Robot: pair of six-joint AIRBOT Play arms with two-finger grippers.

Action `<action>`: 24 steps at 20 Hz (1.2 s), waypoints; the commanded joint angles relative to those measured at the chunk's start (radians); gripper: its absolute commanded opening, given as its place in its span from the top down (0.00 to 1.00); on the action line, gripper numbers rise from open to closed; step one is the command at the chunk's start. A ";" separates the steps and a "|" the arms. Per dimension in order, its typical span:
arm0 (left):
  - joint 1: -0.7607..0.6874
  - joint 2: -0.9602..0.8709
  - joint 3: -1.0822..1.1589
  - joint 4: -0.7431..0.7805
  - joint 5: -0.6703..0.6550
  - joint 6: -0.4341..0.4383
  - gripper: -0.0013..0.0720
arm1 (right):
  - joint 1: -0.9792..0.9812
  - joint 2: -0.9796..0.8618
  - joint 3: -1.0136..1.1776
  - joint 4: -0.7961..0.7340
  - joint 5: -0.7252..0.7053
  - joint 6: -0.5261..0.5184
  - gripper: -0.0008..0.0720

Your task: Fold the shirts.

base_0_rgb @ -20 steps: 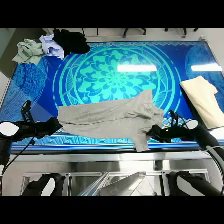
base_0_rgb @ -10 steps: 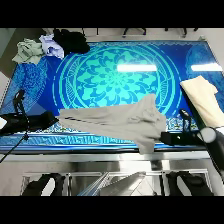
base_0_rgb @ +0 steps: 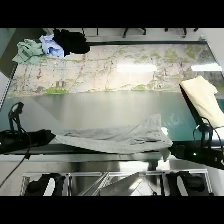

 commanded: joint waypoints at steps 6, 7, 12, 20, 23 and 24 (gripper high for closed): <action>0.001 -0.196 -0.088 0.161 0.083 -0.018 0.97 | 0.001 -0.424 0.111 0.029 -0.236 -0.106 0.97; 0.001 -0.239 -0.063 0.211 0.087 -0.017 0.97 | 0.001 -0.471 0.145 0.029 -0.270 -0.108 0.97; -0.016 -0.450 0.042 0.219 0.144 -0.003 0.96 | 0.047 -0.678 0.245 0.043 -0.304 -0.144 0.97; -0.066 -0.732 0.218 0.229 0.127 -0.001 0.97 | 0.073 -0.848 0.245 0.039 -0.397 -0.138 0.97; -0.066 -0.775 0.257 0.230 0.114 -0.001 0.96 | 0.071 -0.885 0.246 0.033 -0.420 -0.138 0.97; -0.066 -0.776 0.269 0.229 0.111 -0.001 0.96 | 0.070 -0.887 0.246 0.032 -0.432 -0.143 0.85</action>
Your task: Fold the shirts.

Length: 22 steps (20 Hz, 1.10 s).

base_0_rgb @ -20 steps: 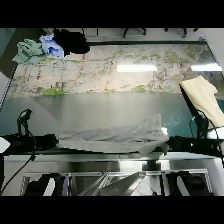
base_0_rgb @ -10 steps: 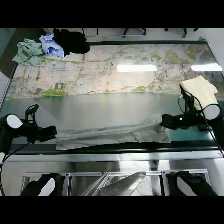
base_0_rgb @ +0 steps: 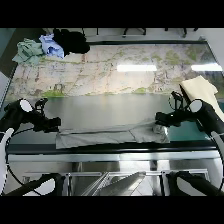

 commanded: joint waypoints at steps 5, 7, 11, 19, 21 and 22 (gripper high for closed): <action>0.001 0.047 0.109 0.076 -0.060 -0.011 0.27 | -0.089 -0.026 0.109 -0.002 0.190 -0.138 0.02; 0.002 0.116 0.128 0.114 -0.079 -0.011 0.27 | -0.169 -0.026 0.132 0.017 0.307 -0.219 0.02; -0.024 0.271 0.135 0.042 -0.098 -0.056 0.27 | -0.352 -0.060 0.073 0.100 0.288 -0.349 0.02; -0.233 0.462 0.135 0.000 -0.037 -0.111 0.97 | -0.417 -0.289 0.003 0.311 0.277 -0.557 0.02; -0.242 0.463 0.135 -0.001 -0.042 -0.135 0.97 | -0.397 -0.352 0.003 0.322 0.276 -0.562 0.02; -0.242 0.463 0.135 -0.003 -0.043 -0.136 0.97 | -0.381 -0.380 0.003 0.323 0.277 -0.564 0.02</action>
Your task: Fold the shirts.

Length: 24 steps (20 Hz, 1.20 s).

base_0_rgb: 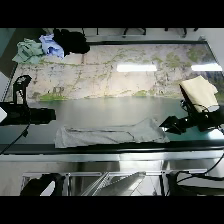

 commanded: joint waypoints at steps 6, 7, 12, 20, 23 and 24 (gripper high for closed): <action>-0.023 -0.031 0.001 -0.035 0.011 -0.046 0.96 | 0.166 -0.104 -0.006 0.103 -0.043 -0.030 0.03; -0.023 -0.055 0.001 -0.067 0.014 -0.045 0.97 | 0.179 -0.100 -0.006 0.125 -0.063 -0.014 0.13; -0.198 -0.184 0.001 -0.137 0.122 -0.046 0.97 | 0.182 0.083 -0.006 0.129 -0.074 0.022 0.97; -0.681 -0.577 0.043 -0.187 0.517 -0.169 0.97 | 0.237 0.571 -0.006 0.067 -0.076 0.297 0.97; -0.732 -0.732 0.156 -0.195 0.505 -0.176 0.97 | 0.238 0.638 -0.006 0.054 -0.021 0.304 0.97; -0.737 -0.779 0.200 -0.194 0.487 -0.175 0.97 | 0.238 0.651 -0.006 0.054 0.000 0.304 0.97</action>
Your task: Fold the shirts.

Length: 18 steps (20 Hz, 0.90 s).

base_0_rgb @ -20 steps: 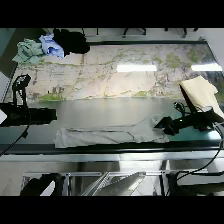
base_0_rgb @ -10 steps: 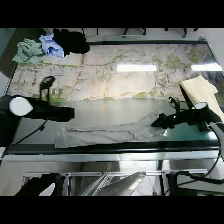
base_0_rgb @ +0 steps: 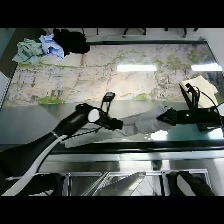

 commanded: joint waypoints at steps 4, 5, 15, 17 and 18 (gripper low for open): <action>-0.048 -0.278 0.232 -0.014 -0.050 -0.015 0.97 | 0.003 0.090 0.001 0.002 0.092 0.039 0.97; -0.048 -0.305 0.257 -0.014 -0.064 -0.015 0.97 | 0.003 0.090 0.002 0.023 0.100 0.039 0.97; -0.007 -0.319 0.389 -0.003 -0.239 0.105 0.97 | 0.053 0.087 0.020 0.113 0.091 0.032 0.97; 0.042 -0.237 0.341 0.024 -0.281 0.130 0.97 | 0.056 0.087 0.020 0.113 0.074 0.032 0.97; 0.074 -0.176 0.297 0.039 -0.288 0.140 0.97 | 0.061 0.086 0.020 0.113 0.063 0.032 0.97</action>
